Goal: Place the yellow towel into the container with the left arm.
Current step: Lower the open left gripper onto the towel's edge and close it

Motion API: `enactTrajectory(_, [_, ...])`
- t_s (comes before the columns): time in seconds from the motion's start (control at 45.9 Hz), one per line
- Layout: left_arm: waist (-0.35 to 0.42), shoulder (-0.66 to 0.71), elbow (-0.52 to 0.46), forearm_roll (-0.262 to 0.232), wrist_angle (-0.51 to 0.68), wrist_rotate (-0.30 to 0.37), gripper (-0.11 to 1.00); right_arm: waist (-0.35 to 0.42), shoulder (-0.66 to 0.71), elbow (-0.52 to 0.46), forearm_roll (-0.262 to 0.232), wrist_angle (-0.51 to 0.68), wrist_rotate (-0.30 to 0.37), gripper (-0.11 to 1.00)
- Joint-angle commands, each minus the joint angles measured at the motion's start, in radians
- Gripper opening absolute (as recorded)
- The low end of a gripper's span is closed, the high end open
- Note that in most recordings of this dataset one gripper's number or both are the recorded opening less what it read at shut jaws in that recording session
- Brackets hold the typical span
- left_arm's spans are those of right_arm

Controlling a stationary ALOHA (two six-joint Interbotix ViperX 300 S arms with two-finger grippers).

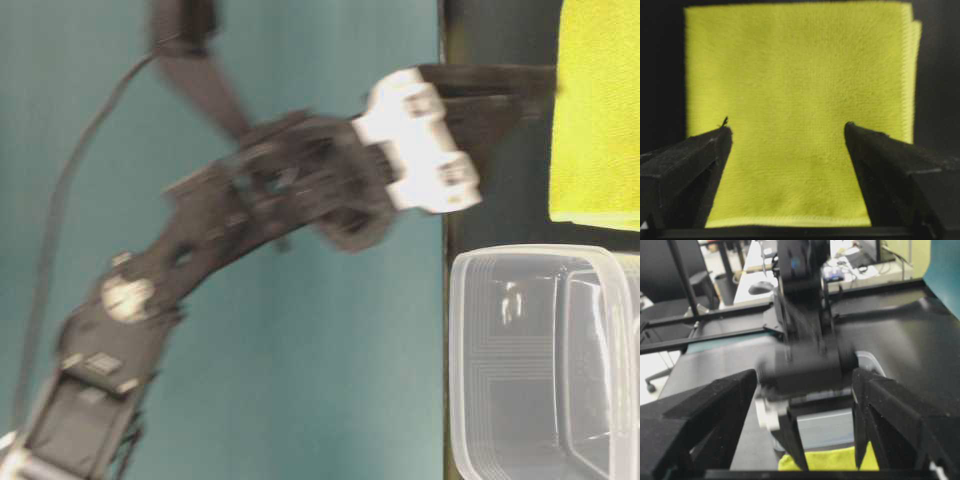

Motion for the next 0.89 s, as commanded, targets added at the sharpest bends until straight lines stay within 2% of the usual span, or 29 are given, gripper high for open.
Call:
enactTrajectory(0.0, [-0.009, 0.044, -0.025, 0.003, 0.0, 0.006, 0.91, -0.003, 0.006, -0.008, 0.003, -0.011, 0.002, 0.75])
enactTrajectory(0.283, [-0.028, 0.126, -0.04, 0.003, -0.002, 0.002, 0.91, -0.003, 0.005, -0.008, 0.006, -0.012, 0.003, 0.75])
enactTrajectory(0.371, [-0.035, 0.124, -0.032, 0.003, 0.002, -0.002, 0.86, -0.003, 0.003, -0.008, 0.006, -0.014, 0.003, 0.75])
enactTrajectory(0.436, [-0.044, 0.123, -0.025, 0.003, 0.006, -0.011, 0.78, -0.003, 0.003, -0.008, 0.006, -0.015, 0.003, 0.75])
enactTrajectory(0.632, [-0.069, 0.121, -0.021, 0.003, 0.038, -0.023, 0.24, -0.006, 0.003, -0.002, 0.006, -0.012, 0.002, 0.75])
enactTrajectory(0.698, [-0.069, 0.11, -0.026, 0.003, 0.055, -0.023, 0.1, -0.006, 0.003, 0.003, 0.006, -0.012, 0.002, 0.75])
enactTrajectory(0.872, [-0.064, 0.037, -0.043, 0.003, 0.078, -0.017, 0.07, -0.008, -0.005, 0.005, 0.006, -0.02, 0.002, 0.75])
